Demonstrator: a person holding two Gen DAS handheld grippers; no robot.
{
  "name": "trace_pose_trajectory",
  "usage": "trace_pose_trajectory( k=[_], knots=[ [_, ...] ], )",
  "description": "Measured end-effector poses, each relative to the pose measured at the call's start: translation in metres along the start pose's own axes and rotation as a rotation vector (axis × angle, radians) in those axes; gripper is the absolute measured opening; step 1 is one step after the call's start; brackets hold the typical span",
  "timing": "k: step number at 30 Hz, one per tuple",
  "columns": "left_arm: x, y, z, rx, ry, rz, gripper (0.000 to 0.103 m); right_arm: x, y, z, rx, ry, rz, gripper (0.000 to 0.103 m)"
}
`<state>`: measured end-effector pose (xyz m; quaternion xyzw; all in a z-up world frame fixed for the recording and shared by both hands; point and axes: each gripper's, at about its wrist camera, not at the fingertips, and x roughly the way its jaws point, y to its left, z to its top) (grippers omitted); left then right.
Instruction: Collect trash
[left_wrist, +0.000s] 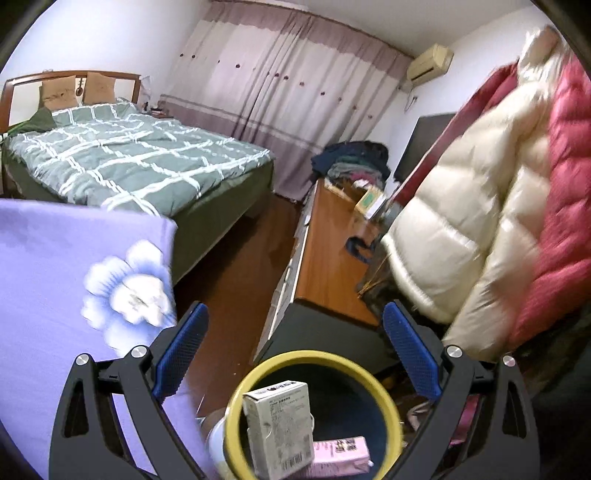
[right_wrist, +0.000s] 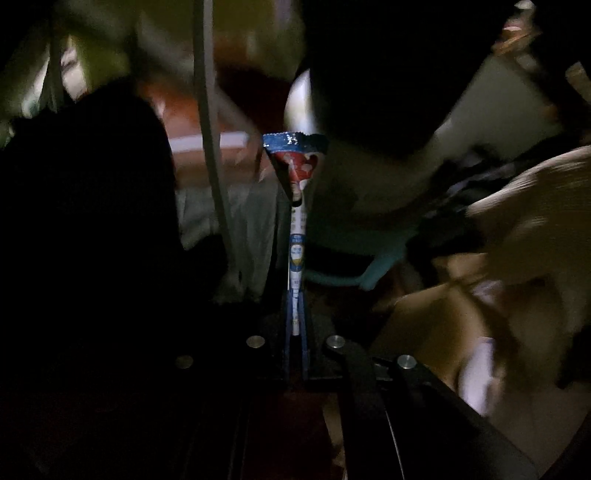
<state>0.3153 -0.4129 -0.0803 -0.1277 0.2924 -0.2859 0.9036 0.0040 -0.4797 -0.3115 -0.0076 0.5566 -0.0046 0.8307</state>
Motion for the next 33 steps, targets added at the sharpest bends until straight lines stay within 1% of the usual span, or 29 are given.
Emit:
trace_pose_trajectory(
  k=[1,2,3,4,5,6,7,8,9,11,14,16,18,20,21,22,24,25,26,27,29,30,33],
  knots=[
    [-0.024,0.004,0.01,0.01,-0.016,-0.006,0.094,-0.024,0.003,0.009,0.008,-0.045,-0.013,0.004],
    [-0.039,0.007,0.015,0.019,-0.027,-0.007,0.094,-0.051,0.004,0.014,0.017,-0.089,-0.019,0.004],
    [-0.057,0.012,0.021,0.028,-0.038,-0.006,0.094,-0.07,0.009,0.016,0.023,-0.114,-0.022,0.004],
    [-0.083,0.019,0.029,0.047,-0.048,0.002,0.094,-0.092,0.013,0.023,0.024,-0.152,-0.037,0.004],
    [-0.098,0.022,0.033,0.064,-0.049,0.01,0.094,-0.116,0.016,0.03,0.023,-0.198,-0.048,0.004],
    [-0.116,0.028,0.036,0.078,-0.056,0.022,0.094,-0.132,0.016,0.037,0.029,-0.233,-0.048,0.004],
    [-0.144,0.039,0.038,0.096,-0.074,0.047,0.094,-0.154,0.013,0.05,0.041,-0.285,-0.048,0.004],
    [-0.161,0.046,0.038,0.113,-0.085,0.071,0.094,-0.168,0.011,0.063,0.049,-0.319,-0.055,0.004],
    [-0.177,0.053,0.037,0.129,-0.094,0.1,0.096,-0.174,0.011,0.072,0.049,-0.333,-0.063,0.004],
    [-0.211,0.073,0.029,0.159,-0.101,0.173,0.098,-0.18,0.004,0.108,0.04,-0.363,-0.082,0.004],
    [-0.249,0.104,0.013,0.174,-0.092,0.278,0.098,-0.163,-0.021,0.155,0.058,-0.329,-0.104,0.005],
    [-0.271,0.124,0.003,0.156,-0.097,0.336,0.098,-0.136,-0.034,0.183,0.088,-0.278,-0.105,0.005],
    [-0.292,0.146,-0.007,0.122,-0.089,0.395,0.098,-0.12,-0.044,0.198,0.11,-0.263,-0.148,0.01],
    [-0.308,0.163,-0.015,0.083,-0.084,0.424,0.098,-0.12,-0.045,0.2,0.151,-0.266,-0.157,0.013],
    [-0.314,0.17,-0.019,0.069,-0.084,0.434,0.098,-0.13,-0.041,0.196,0.175,-0.297,-0.147,0.018],
    [-0.321,0.177,-0.024,0.056,-0.085,0.447,0.098,-0.13,-0.037,0.193,0.177,-0.324,-0.148,0.021],
    [-0.331,0.188,-0.035,0.041,-0.087,0.47,0.098,-0.155,-0.011,0.179,0.183,-0.394,-0.162,0.035],
    [-0.334,0.192,-0.039,0.036,-0.084,0.475,0.098,-0.172,0.003,0.172,0.188,-0.441,-0.155,0.039],
    [-0.336,0.194,-0.045,0.036,-0.076,0.475,0.098,-0.191,0.018,0.165,0.19,-0.492,-0.15,0.05],
    [-0.337,0.195,-0.049,0.036,-0.068,0.477,0.098,-0.202,0.028,0.162,0.191,-0.523,-0.158,0.067],
    [-0.343,0.194,-0.058,0.037,-0.049,0.477,0.098,-0.227,0.054,0.151,0.182,-0.592,-0.188,0.08],
    [-0.351,0.193,-0.063,0.04,-0.052,0.471,0.098,-0.24,0.067,0.146,0.182,-0.622,-0.191,0.084],
    [-0.368,0.184,-0.071,0.057,-0.073,0.48,0.098,-0.264,0.089,0.137,0.191,-0.66,-0.164,0.09]
  ],
)
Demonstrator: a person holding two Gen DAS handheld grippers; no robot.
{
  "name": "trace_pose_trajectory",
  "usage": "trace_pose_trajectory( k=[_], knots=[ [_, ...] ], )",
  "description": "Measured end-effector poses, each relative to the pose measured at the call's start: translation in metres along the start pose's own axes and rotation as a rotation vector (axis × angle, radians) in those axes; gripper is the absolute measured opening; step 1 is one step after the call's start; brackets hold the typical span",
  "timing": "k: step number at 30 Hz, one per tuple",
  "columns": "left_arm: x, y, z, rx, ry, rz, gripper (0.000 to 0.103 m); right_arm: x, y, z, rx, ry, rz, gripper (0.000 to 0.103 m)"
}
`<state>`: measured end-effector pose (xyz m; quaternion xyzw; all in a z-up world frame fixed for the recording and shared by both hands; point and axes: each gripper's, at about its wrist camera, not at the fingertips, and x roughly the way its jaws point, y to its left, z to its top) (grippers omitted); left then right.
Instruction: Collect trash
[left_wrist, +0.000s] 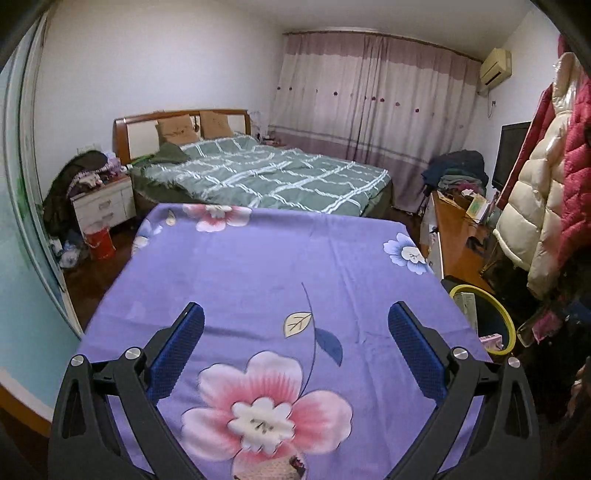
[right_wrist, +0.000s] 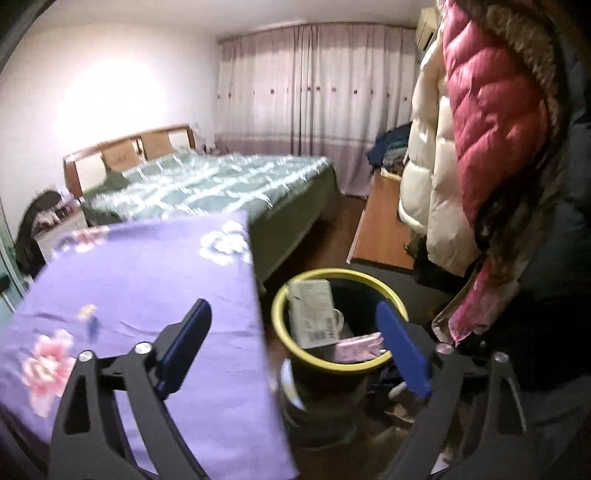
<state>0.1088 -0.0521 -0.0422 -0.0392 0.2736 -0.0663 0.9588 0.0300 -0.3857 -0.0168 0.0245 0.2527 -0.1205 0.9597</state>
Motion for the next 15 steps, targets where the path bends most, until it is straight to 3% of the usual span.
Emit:
trace_pose_trajectory(
  k=[7,15],
  knots=[
    [-0.052,0.014,-0.011,0.013,-0.047,0.003,0.098,-0.043,0.023,-0.014,0.004,-0.025,0.031,0.094],
    [-0.079,0.021,-0.018,0.008,-0.074,0.027,0.098,-0.061,0.041,-0.015,-0.027,-0.034,0.071,0.096]
  ],
)
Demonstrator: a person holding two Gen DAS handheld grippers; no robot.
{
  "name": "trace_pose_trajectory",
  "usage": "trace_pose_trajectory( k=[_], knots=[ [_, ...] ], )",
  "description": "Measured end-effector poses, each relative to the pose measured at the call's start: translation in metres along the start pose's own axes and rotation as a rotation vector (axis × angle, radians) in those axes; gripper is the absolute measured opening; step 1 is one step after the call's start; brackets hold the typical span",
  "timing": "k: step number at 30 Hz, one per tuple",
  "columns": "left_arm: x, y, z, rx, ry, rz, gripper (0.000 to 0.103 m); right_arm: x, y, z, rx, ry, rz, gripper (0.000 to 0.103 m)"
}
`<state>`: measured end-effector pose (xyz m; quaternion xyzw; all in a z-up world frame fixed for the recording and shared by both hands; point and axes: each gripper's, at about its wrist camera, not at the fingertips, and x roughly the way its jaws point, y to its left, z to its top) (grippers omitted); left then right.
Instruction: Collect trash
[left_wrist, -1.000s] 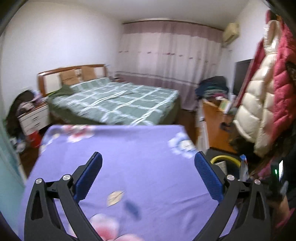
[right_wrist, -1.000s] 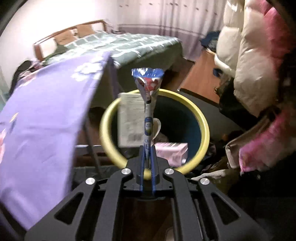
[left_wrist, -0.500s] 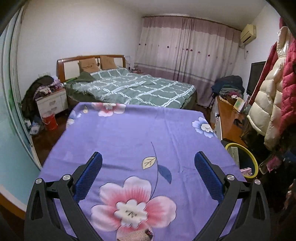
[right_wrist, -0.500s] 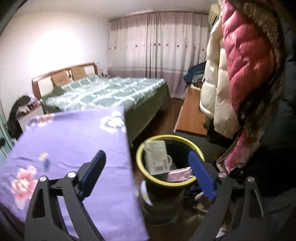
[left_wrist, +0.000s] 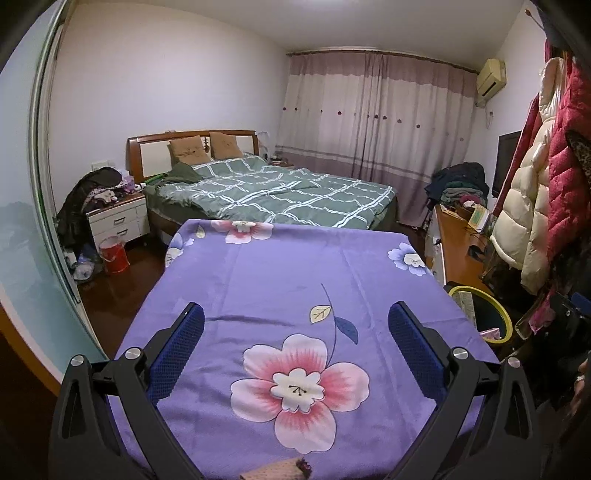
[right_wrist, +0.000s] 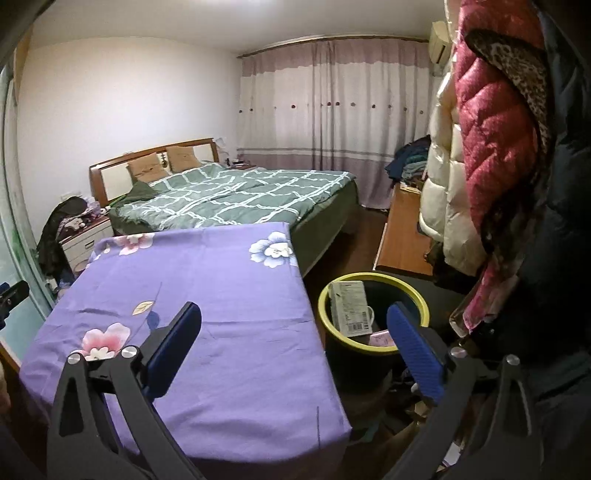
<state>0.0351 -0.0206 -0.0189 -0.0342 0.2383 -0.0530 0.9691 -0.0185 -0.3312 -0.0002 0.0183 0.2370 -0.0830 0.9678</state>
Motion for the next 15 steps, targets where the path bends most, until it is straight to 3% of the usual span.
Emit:
trace_pose_trajectory(
  k=[15],
  knots=[
    [-0.0006,-0.0013,0.0,0.017,0.006,0.001,0.098,0.0014,0.0013,-0.0073,0.027,0.015,0.039,0.096]
  ],
)
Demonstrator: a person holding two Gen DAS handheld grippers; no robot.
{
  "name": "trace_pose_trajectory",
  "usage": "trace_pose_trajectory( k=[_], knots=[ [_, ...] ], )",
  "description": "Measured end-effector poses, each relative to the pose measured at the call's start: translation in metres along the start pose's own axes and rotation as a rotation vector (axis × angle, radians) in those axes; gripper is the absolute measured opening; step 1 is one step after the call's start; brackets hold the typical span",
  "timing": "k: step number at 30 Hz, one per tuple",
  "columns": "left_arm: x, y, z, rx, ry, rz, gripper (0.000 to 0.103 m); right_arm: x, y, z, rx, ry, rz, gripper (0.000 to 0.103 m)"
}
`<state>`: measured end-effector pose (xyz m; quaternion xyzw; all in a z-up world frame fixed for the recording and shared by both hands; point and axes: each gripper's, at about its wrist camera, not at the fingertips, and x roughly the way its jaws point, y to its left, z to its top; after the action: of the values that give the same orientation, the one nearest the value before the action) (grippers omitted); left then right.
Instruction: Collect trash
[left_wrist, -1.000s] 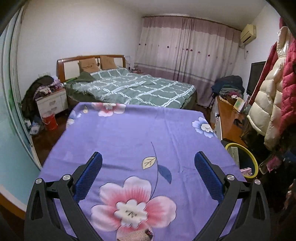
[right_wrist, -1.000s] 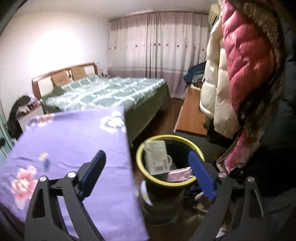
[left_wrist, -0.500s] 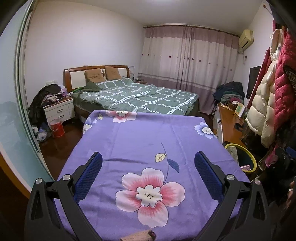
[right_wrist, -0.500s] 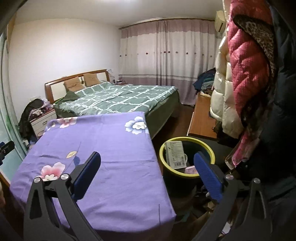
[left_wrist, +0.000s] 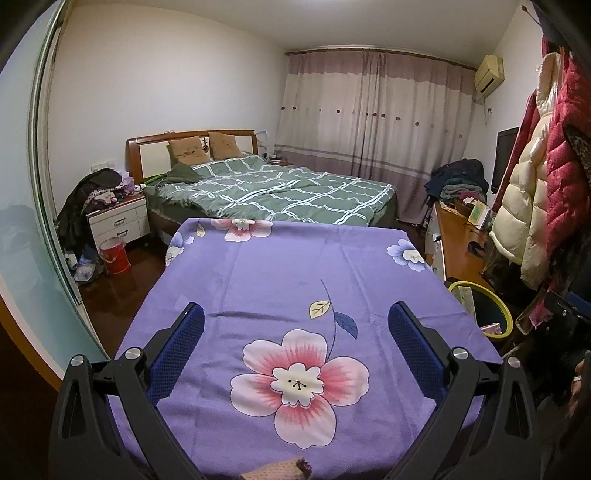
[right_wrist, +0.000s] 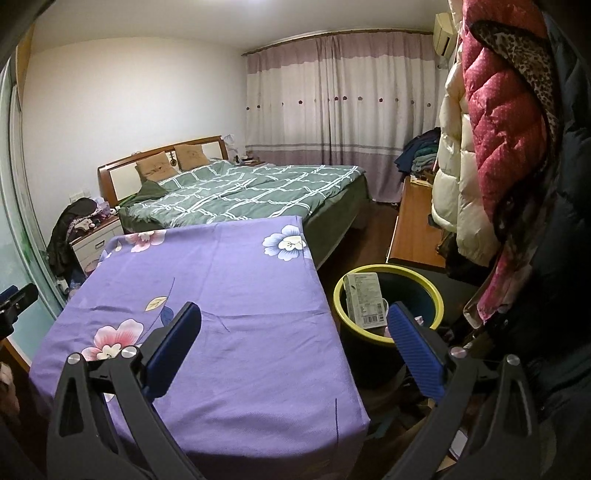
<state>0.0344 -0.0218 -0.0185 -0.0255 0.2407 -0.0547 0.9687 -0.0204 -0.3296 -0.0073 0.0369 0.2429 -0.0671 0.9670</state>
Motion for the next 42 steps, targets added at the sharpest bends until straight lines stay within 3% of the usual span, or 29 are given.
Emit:
trace_pose_trajectory(
  k=[42],
  knots=[
    [-0.0048,-0.0082,0.0006,0.022,-0.004,-0.018,0.098,-0.0018,0.0009,0.0011,0.009,-0.002,0.012,0.096]
  ],
)
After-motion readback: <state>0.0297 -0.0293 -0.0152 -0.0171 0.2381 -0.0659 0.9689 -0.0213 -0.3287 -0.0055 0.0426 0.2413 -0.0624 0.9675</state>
